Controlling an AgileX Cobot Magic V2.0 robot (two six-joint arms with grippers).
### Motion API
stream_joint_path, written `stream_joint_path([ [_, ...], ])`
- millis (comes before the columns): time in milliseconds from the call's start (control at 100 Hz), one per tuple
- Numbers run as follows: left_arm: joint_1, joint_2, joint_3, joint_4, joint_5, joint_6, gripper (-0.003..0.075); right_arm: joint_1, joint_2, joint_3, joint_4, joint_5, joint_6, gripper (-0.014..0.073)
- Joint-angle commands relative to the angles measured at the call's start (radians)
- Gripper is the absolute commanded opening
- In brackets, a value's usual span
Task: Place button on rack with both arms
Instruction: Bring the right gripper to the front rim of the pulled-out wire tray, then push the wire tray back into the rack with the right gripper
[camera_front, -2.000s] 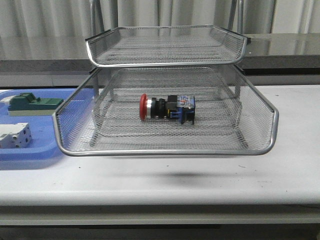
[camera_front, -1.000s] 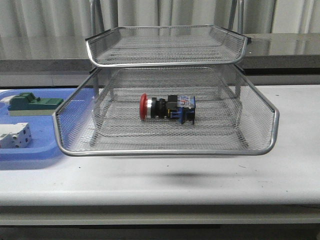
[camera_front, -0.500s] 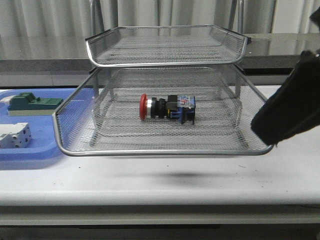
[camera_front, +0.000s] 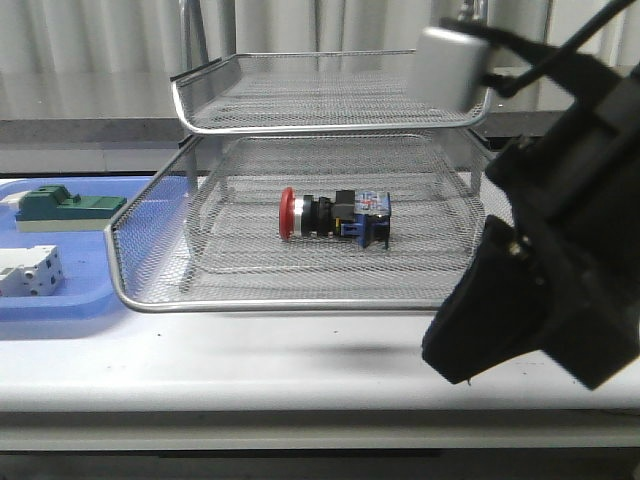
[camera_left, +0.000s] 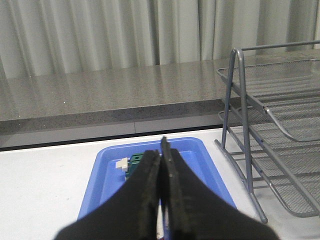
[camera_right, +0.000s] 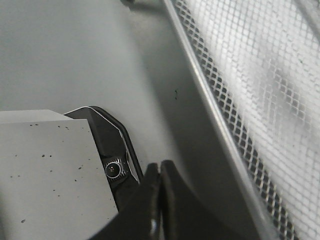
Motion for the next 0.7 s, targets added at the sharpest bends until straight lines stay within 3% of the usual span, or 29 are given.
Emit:
stream_joint_path([
  [0,0.002,0.008,-0.024,-0.013,-0.069,-0.013,-0.002,0.014,0.015,-0.034,0.031,-0.059,-0.013,-0.0069],
  [410,0.002,0.008,-0.024,-0.013,-0.069,-0.013,-0.002,0.035,0.088,-0.047,0.005,-0.301,-0.014,-0.0069],
  [690,0.002,0.008,-0.024,-0.013,-0.069,-0.013,-0.002,-0.047,0.157,-0.197,-0.015,-0.302,-0.014,-0.0069],
])
